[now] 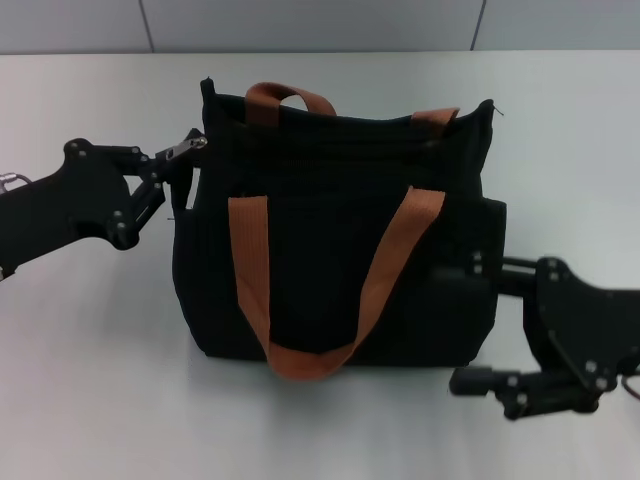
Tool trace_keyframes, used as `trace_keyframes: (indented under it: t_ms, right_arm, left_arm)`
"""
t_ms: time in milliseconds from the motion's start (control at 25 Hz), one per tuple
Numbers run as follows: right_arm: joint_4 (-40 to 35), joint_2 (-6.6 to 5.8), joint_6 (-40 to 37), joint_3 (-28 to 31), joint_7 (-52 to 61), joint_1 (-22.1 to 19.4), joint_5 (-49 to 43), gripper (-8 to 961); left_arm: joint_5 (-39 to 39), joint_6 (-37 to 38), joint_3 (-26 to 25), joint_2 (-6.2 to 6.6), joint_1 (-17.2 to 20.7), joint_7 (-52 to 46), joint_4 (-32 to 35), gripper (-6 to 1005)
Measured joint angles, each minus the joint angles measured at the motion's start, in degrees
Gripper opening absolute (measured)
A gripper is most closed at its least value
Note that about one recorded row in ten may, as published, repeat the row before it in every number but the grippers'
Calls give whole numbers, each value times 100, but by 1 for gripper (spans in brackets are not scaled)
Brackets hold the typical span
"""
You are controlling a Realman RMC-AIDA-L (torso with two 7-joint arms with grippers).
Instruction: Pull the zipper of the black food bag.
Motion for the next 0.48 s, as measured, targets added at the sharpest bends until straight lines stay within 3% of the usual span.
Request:
trace_keyframes:
  t_ms: [480]
  right_arm:
    - [76, 9, 258, 21, 1628, 605, 571, 814]
  left_arm:
    - [-175, 286, 3, -17, 76, 140, 2, 17]
